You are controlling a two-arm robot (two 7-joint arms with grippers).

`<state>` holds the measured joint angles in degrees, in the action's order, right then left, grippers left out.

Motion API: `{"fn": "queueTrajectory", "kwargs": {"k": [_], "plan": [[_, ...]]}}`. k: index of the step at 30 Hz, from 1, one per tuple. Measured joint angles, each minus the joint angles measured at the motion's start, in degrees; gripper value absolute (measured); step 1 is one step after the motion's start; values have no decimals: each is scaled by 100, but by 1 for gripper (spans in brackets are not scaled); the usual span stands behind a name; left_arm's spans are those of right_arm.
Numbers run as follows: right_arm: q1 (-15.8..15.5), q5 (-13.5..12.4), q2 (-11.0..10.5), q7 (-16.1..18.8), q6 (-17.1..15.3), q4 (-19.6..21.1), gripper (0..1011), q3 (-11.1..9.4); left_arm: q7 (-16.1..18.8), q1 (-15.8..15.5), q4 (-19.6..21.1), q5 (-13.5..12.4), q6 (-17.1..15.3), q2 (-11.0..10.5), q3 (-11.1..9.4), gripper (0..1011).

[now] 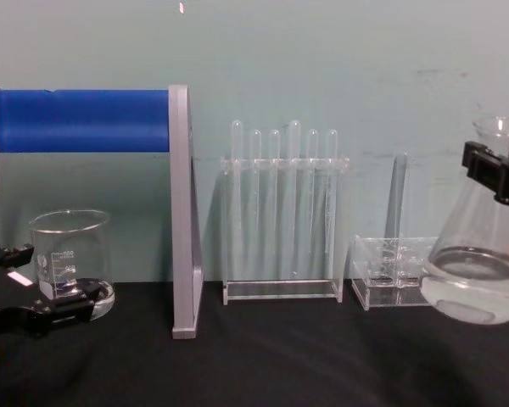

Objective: Grasp the erlenmeyer flask with one hand, shake it three times, then place it back.

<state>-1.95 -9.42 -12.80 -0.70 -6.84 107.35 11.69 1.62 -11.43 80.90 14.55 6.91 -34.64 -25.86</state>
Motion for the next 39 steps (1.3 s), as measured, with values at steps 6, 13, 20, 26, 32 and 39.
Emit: {"fn": "queueTrajectory", "kwargs": {"k": [6, 13, 20, 26, 32, 39], "plan": [[205, 19, 84, 297, -15, -179, 449, 139, 0, 0, 0, 0, 0, 0, 0, 1001], [616, -13, 159, 977, 3, -566, 449, 516, 0, 0, 0, 0, 0, 0, 0, 1001], [1002, -95, 206, 1560, 60, -928, 449, 868, 0, 0, 0, 0, 0, 0, 0, 1001], [1150, -160, 192, 1707, 109, -1067, 449, 974, 0, 0, 0, 0, 0, 0, 0, 1001], [1066, -169, 128, 1526, 137, -1001, 449, 815, 0, 0, 0, 0, 0, 0, 0, 1001], [730, -87, 55, 1117, 133, -716, 449, 419, 0, 0, 0, 0, 0, 0, 0, 1001]]}}
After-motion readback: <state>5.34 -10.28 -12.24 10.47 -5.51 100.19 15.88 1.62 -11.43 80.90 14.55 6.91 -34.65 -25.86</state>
